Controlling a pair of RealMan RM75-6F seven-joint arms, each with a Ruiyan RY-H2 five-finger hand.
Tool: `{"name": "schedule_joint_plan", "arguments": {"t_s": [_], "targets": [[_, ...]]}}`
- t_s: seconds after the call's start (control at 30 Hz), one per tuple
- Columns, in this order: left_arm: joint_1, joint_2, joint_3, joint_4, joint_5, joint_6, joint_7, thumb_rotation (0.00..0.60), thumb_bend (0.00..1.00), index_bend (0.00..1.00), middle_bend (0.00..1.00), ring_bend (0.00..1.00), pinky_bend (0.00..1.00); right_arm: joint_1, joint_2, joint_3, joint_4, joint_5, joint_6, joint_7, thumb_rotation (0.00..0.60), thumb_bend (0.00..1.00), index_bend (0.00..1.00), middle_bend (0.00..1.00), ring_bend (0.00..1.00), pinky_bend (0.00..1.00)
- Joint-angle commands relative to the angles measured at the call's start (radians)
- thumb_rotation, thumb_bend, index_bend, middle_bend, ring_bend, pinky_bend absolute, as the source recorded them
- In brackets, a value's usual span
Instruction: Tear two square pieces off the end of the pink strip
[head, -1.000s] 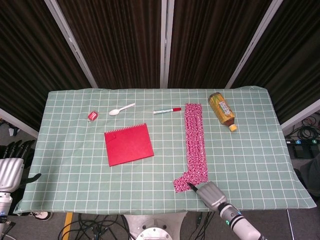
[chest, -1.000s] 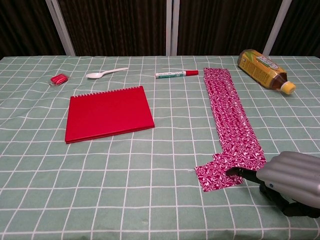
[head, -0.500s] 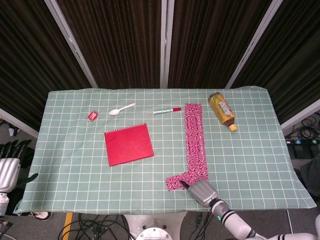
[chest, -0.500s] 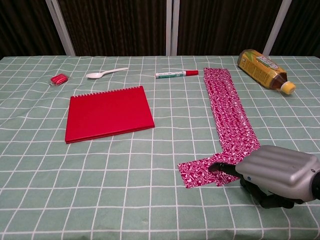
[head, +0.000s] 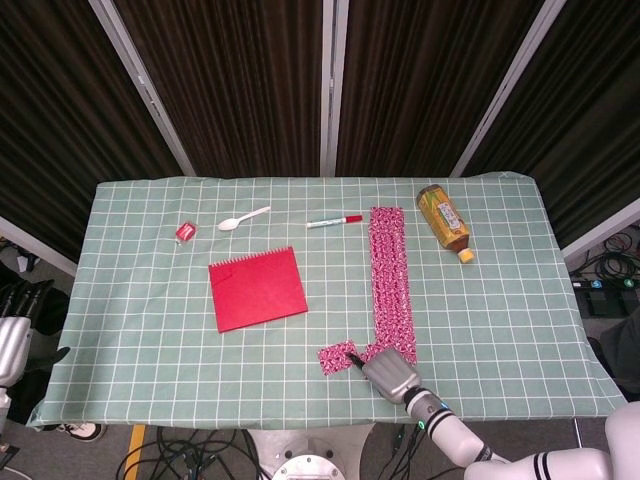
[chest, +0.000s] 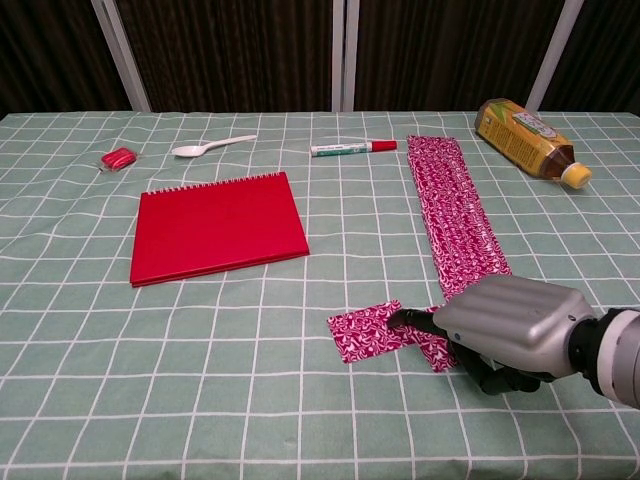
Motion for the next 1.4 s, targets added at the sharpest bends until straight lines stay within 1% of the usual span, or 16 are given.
{"name": "schedule_joint_plan", "arguments": {"t_s": [0.03, 0.17, 0.3, 0.47, 0.6, 0.7, 0.97, 1.13, 1.4], "targets": [[0.0, 0.0, 0.0, 0.001, 0.0, -0.001, -0.001, 0.6, 0.06, 0.08, 0.11, 0.03, 0.07, 0.007, 0.002, 0.001, -0.009, 0.005, 0.01, 0.006, 0.6, 1.0, 0.06, 0.94, 0.84, 0.71], [-0.001, 0.0, 0.0, 0.0, 0.002, -0.002, 0.001, 0.6, 0.06, 0.08, 0.11, 0.03, 0.07, 0.012, 0.018, -0.009, -0.023, 0.004, 0.024, 0.014, 0.6, 1.0, 0.06, 0.94, 0.84, 0.71], [0.001, -0.001, 0.0, -0.001, 0.004, 0.001, 0.003, 0.6, 0.06, 0.08, 0.11, 0.03, 0.07, 0.006, 0.052, -0.03, -0.05, -0.013, 0.044, 0.03, 0.6, 1.0, 0.06, 0.94, 0.84, 0.71], [0.0, -0.004, 0.001, -0.001, 0.002, -0.004, 0.009, 0.6, 0.06, 0.08, 0.11, 0.03, 0.07, -0.021, 0.113, -0.077, -0.086, -0.062, 0.083, 0.053, 0.6, 1.0, 0.06, 0.94, 0.84, 0.71], [-0.005, -0.008, 0.002, -0.002, 0.003, -0.011, 0.018, 0.6, 0.06, 0.08, 0.11, 0.03, 0.07, -0.042, 0.153, -0.116, -0.102, -0.092, 0.092, 0.079, 0.6, 1.0, 0.06, 0.94, 0.84, 0.71], [-0.008, -0.012, 0.002, -0.004, 0.005, -0.014, 0.026, 0.6, 0.06, 0.08, 0.11, 0.03, 0.07, -0.049, 0.164, -0.129, -0.101, -0.105, 0.085, 0.099, 0.6, 1.0, 0.06, 0.94, 0.84, 0.71], [-0.009, -0.012, 0.001, -0.008, 0.004, -0.014, 0.036, 0.6, 0.06, 0.08, 0.11, 0.03, 0.07, -0.047, 0.149, -0.123, -0.071, -0.112, 0.059, 0.123, 0.6, 1.0, 0.06, 0.94, 0.84, 0.71], [-0.008, -0.01, 0.002, -0.005, 0.0, -0.017, 0.03, 0.6, 0.06, 0.08, 0.11, 0.03, 0.07, -0.038, 0.135, -0.114, -0.052, -0.086, 0.048, 0.114, 0.6, 1.0, 0.06, 0.94, 0.84, 0.71], [-0.008, -0.012, 0.003, 0.003, -0.001, -0.02, 0.024, 0.6, 0.06, 0.08, 0.11, 0.03, 0.07, -0.027, 0.136, -0.117, -0.048, -0.046, 0.042, 0.095, 0.6, 1.0, 0.06, 0.94, 0.84, 0.71]]}}
